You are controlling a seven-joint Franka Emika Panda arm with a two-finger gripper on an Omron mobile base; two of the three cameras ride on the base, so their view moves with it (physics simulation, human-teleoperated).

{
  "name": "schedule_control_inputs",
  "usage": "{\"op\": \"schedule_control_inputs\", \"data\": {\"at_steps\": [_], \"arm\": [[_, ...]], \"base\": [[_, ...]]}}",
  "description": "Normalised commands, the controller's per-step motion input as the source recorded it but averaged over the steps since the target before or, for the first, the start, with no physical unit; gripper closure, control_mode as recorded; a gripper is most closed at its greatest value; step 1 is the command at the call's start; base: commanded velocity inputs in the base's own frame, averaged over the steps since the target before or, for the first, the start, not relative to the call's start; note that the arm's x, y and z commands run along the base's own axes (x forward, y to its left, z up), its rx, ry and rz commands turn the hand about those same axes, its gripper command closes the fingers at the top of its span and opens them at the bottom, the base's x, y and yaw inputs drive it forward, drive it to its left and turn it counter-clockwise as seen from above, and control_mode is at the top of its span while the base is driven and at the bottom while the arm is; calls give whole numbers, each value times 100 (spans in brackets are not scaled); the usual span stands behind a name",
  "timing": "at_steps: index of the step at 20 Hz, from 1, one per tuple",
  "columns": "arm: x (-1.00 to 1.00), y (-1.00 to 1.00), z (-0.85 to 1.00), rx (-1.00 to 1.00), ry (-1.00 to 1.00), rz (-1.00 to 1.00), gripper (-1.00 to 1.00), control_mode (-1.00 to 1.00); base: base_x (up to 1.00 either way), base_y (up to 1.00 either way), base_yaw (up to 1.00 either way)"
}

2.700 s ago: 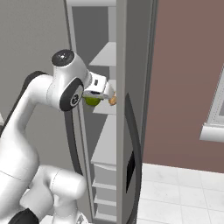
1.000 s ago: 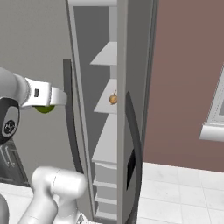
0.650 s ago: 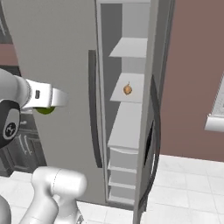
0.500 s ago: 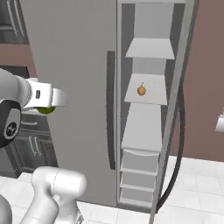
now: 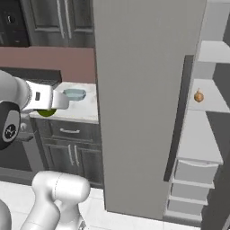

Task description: Take the lime and onion out of the freezer and place them in the tupperware container on the counter. Then put the tupperware containing the vegetables back in the freezer.

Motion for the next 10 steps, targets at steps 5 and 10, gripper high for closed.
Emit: {"op": "schedule_control_inputs", "data": {"at_steps": [5,10], "arm": [[0,0,0,0,0,0,100,100],[0,0,0,0,0,0,100,100]], "base": [[37,100,0],[75,94,-8]]}}
